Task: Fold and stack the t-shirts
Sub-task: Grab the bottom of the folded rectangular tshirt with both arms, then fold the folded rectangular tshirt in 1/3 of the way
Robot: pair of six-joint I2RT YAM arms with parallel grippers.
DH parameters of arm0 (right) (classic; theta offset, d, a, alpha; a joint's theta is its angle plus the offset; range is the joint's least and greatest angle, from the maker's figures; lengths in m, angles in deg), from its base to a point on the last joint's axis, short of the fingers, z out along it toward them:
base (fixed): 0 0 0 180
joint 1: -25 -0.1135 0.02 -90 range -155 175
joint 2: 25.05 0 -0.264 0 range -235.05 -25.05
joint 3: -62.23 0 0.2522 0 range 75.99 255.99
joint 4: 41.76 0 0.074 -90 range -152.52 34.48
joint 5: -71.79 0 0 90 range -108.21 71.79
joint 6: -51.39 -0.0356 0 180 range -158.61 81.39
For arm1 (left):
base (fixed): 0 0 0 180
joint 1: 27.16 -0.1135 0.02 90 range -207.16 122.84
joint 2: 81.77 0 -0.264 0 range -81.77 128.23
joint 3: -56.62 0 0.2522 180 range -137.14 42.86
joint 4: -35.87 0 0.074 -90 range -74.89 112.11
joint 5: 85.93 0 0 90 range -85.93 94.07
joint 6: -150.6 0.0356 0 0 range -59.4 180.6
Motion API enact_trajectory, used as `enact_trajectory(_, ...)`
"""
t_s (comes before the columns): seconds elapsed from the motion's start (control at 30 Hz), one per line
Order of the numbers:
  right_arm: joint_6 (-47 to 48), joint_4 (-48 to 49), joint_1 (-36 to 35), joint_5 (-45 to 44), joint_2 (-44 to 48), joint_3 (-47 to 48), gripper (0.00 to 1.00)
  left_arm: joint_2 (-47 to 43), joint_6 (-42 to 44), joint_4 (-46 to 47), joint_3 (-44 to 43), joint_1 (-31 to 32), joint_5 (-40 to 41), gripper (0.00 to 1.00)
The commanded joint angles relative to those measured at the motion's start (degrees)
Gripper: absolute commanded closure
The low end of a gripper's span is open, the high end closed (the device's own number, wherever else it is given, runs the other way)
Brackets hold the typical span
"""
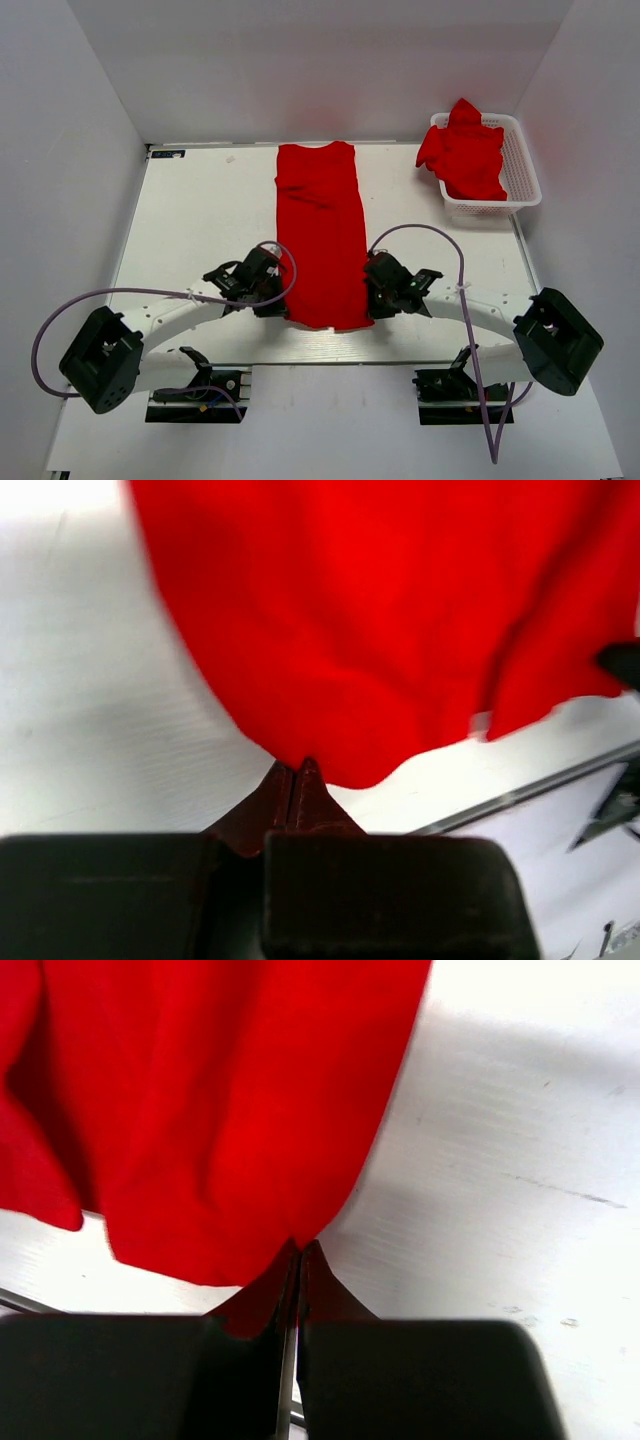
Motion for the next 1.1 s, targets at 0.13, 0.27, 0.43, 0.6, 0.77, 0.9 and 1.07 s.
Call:
enact_trajectory(0.13,4.84,-5.70,1.63,-6.89,-1.28,12.10,1.00,3.45,3.08,-0.30,-11.14,-0.83,3.40,1.00)
enact_trajectory(0.27,8.61,-6.68,3.91,-9.96,-4.36,17.57,1.00,8.28,3.08,-3.63,-18.61,-1.36,8.14,1.00)
enact_trajectory(0.43,8.98,-7.12,6.73,-13.22,-9.98,25.73,1.00,12.76,2.37,-7.33,-27.14,-4.25,17.28,1.00)
enact_trajectory(0.6,11.00,-6.94,10.24,-13.84,-14.99,31.28,1.00,18.55,5.44,-5.49,-33.38,-6.54,17.29,1.00)
enact_trajectory(0.77,13.46,-5.98,12.88,-13.75,-19.73,36.38,1.00,24.00,8.52,-3.92,-39.00,-9.61,17.38,1.00)
enact_trajectory(0.9,15.30,-4.31,15.08,-12.79,-22.55,39.89,1.00,28.05,10.36,-3.91,-41.65,-12.07,15.54,1.00)
enact_trajectory(1.07,17.67,-3.43,17.37,-10.59,-26.33,44.45,1.00,30.17,11.60,-1.54,-43.67,-14.62,13.78,1.00)
